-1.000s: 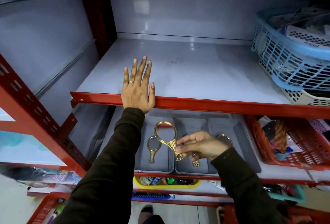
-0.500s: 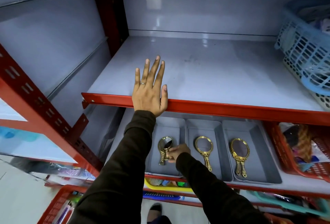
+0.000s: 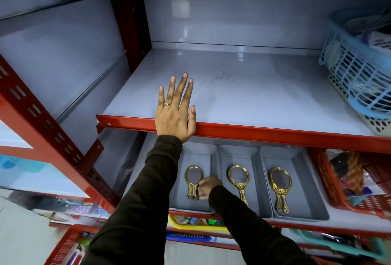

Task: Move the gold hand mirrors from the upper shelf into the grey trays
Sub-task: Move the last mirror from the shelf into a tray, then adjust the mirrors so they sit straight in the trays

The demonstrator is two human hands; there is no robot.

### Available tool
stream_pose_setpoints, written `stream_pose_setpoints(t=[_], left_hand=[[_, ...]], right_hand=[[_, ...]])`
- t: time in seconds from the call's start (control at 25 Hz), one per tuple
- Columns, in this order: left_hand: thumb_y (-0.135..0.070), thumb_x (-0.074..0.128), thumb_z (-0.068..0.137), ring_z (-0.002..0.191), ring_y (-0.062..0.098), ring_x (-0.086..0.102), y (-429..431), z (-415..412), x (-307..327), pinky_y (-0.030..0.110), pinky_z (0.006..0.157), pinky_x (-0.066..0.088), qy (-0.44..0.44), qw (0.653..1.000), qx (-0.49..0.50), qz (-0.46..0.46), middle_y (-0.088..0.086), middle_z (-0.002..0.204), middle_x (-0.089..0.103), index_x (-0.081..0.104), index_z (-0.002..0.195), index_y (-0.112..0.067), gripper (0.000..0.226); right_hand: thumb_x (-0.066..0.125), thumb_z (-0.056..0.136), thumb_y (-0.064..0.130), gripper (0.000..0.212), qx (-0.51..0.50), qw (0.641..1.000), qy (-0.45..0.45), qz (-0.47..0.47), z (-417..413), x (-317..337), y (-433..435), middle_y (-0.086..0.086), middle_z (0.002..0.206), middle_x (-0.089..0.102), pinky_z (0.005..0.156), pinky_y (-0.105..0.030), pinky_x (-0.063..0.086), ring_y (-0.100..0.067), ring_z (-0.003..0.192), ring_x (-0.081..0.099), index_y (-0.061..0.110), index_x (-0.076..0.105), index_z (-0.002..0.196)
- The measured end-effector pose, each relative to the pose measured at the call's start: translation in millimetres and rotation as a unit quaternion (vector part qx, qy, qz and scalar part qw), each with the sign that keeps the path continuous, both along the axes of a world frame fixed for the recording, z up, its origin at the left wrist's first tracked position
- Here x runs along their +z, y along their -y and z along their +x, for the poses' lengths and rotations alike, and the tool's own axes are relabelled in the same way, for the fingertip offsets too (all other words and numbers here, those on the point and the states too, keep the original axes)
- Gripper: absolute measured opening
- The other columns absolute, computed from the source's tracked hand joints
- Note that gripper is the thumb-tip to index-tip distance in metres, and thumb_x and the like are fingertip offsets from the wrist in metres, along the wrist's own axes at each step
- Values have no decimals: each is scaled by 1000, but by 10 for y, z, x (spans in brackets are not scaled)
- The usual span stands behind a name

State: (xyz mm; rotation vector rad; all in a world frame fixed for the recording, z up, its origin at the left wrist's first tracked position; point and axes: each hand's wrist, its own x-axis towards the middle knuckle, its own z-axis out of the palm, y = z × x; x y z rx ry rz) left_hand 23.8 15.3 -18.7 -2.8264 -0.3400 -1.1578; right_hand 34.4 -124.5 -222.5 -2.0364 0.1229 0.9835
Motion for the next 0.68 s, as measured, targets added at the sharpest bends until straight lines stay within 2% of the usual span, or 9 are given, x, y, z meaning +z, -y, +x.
stream_pose_setpoints(t=[0.08,0.16,0.24,0.36,0.52,0.68], left_hand=[[-36,28,90,149,24,17,-10,-5,15,44,122,7,-13,1000,-2,-7,3,160,24,27,152,-15,65],[-36,27,90,150,24,16,5,-30,33,44,122,7,-30,999,-7,-16,3,160,22,25,152,-15,65],[-37,26,91,150,23,13,21,-62,63,44,122,7,-52,998,-11,-28,3,161,18,21,153,-15,66],[-39,25,92,151,23,7,58,-150,87,44,123,7,-77,996,-14,-53,4,162,11,15,154,-14,67],[-38,29,92,151,23,3,376,-445,-83,46,122,1,-81,992,-59,-82,3,163,5,13,154,-15,69],[-38,32,91,151,21,5,886,-713,-552,44,122,1,-131,979,-112,-113,3,162,9,14,153,-17,68]], right_hand=[[61,92,10,33,-58,997,-18,54,-40,130,58,-25,126,66,85,-35,59,-36,111,68,-4,65,121],[64,93,14,22,-139,982,-38,125,-95,284,107,-23,110,70,76,-35,58,-32,92,70,-2,66,108],[67,92,20,28,-195,964,-39,176,-131,417,197,-14,94,69,71,-33,57,-27,85,67,-1,63,109],[64,94,23,30,-240,947,-10,213,-181,603,381,-11,97,66,86,-42,56,-32,98,67,3,64,116],[56,97,21,17,-279,930,36,237,-303,752,670,-16,103,67,67,-31,50,-27,83,63,9,65,105],[54,98,24,33,-329,911,60,240,-287,754,1107,-20,110,70,67,-32,53,-33,96,66,-2,65,117]])
